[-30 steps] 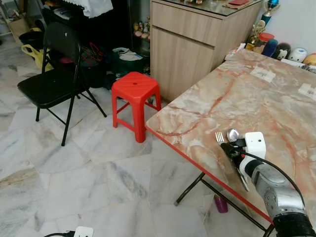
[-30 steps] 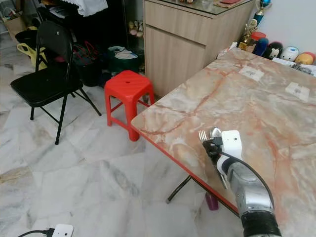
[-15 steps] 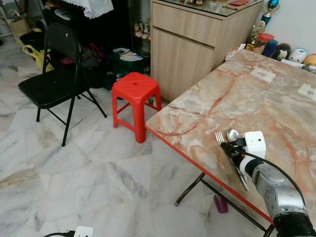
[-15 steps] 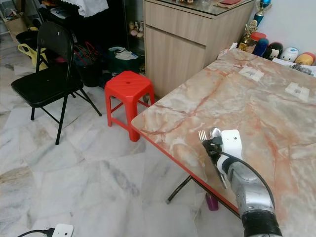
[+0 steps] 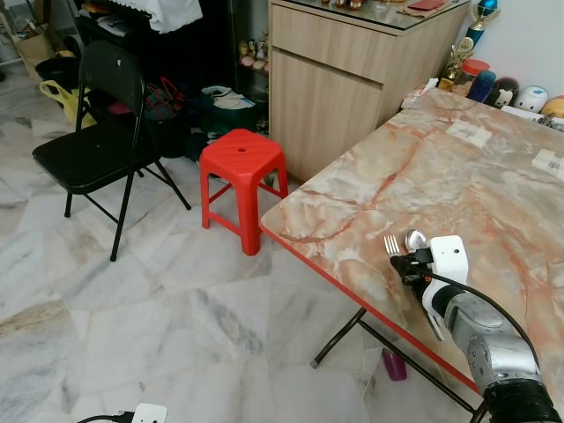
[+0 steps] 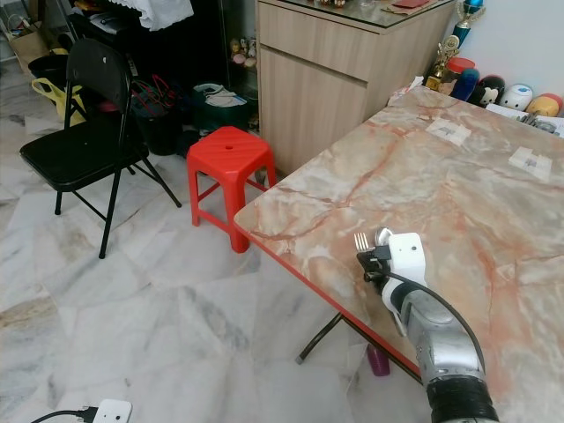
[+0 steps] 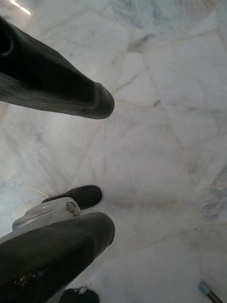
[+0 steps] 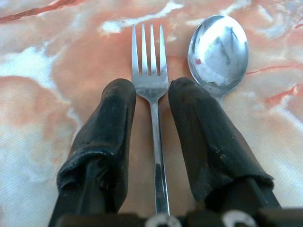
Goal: Setting the table
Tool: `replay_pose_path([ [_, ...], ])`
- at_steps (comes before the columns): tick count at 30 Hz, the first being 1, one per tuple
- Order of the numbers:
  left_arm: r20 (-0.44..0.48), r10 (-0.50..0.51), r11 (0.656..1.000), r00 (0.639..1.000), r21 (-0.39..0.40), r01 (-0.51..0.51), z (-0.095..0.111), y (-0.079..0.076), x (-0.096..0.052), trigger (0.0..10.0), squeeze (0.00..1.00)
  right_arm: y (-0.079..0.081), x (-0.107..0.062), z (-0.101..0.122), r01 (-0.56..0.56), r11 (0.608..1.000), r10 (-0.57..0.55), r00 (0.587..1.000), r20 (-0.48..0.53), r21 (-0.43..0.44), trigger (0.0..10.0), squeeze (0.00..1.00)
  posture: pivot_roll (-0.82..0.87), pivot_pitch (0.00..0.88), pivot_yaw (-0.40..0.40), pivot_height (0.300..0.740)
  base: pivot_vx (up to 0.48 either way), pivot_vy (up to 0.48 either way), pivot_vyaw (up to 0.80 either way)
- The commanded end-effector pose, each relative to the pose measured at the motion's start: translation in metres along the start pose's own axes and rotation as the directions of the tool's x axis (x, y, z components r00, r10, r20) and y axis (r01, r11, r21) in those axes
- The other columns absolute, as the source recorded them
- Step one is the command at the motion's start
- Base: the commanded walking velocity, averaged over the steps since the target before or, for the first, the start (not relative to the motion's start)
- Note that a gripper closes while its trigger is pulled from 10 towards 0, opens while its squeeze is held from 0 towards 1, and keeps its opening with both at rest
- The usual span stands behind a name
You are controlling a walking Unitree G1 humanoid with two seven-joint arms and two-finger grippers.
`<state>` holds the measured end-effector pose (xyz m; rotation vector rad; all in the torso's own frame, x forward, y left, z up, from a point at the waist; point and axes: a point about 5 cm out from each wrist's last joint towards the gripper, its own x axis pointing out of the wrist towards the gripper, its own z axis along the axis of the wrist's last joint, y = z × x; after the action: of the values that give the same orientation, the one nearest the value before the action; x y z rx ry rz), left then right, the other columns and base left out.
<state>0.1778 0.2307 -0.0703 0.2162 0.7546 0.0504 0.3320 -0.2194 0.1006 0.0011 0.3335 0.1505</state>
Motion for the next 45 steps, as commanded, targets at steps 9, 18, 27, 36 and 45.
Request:
replay_pose_path([
  [9,-0.035,-0.018,1.0,0.999,0.007,0.019,-0.008,-0.003,-0.002,10.0,0.0,0.005,0.001,-0.011,-0.005,1.0,0.006,0.999,-0.04,0.005,10.0,0.0,0.03,0.122,-0.029,0.74,0.0,0.0,0.0],
  [18,-0.038,-0.019,1.0,0.999,0.006,0.019,-0.008,-0.003,-0.002,10.0,0.0,0.003,0.003,-0.016,0.021,1.0,-0.023,0.997,-0.07,-0.023,10.0,0.0,0.03,0.123,-0.029,0.74,0.0,0.0,0.0],
  [27,-0.046,-0.022,1.0,0.999,0.007,0.023,-0.01,-0.003,-0.003,10.0,0.0,0.005,0.004,-0.024,0.019,1.0,-0.019,0.995,-0.096,-0.006,9.5,0.0,0.03,0.123,-0.028,0.74,0.0,0.0,0.0],
  [36,-0.055,-0.025,1.0,0.998,0.004,0.026,-0.012,-0.003,-0.004,10.0,0.0,0.014,0.006,-0.034,-0.007,1.0,0.007,0.992,-0.124,0.0,0.0,0.0,0.03,0.123,-0.028,0.74,0.0,0.0,0.0],
  [45,-0.062,-0.032,0.999,0.998,0.003,0.032,-0.013,-0.004,-0.004,10.0,0.0,0.015,0.006,-0.035,-0.007,1.0,0.007,0.992,-0.127,0.0,0.0,0.0,0.04,0.122,-0.029,0.74,0.0,0.0,0.0],
])
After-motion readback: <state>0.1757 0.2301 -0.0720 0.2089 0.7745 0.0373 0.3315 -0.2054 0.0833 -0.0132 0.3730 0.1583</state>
